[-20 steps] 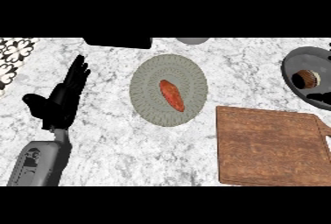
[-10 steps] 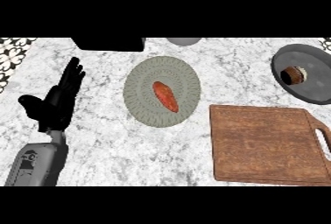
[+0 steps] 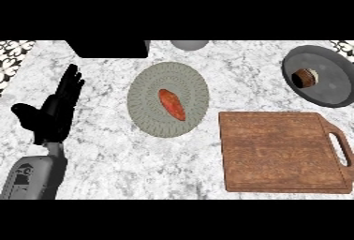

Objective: Pick the cupcake from the cutting board and place it in the pan

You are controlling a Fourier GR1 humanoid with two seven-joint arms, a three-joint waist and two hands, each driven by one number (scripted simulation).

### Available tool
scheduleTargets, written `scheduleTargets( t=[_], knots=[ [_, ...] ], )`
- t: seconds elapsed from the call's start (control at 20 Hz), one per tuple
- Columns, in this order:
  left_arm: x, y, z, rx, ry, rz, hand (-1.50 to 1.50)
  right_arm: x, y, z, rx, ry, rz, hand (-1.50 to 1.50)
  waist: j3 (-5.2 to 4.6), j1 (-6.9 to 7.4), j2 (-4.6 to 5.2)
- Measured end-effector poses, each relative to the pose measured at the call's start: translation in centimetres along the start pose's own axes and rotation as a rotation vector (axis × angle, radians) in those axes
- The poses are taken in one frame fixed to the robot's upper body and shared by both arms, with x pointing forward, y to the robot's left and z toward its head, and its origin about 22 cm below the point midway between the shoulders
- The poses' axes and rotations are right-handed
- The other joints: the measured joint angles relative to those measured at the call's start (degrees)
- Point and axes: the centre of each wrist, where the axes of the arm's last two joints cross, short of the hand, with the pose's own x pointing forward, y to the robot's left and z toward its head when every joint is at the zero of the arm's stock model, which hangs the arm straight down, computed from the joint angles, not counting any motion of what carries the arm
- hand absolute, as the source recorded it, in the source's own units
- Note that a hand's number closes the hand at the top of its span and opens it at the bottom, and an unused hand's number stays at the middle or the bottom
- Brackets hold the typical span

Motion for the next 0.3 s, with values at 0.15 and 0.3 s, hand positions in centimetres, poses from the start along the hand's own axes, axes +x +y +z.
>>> scheduleTargets(
  t=[0.15,0.3],
  knots=[
    [0.1,-0.1,0.0,0.004,0.003,-0.002,0.00,0.0,-0.8,1.0,0.005,0.019,0.014,-1.50,0.02,-0.32,-0.17],
    [-0.1,0.0,0.2,0.006,0.004,-0.003,0.00,-0.2,-1.2,1.7,0.012,0.032,0.038,-1.50,-0.02,-0.35,-0.25]
  ],
)
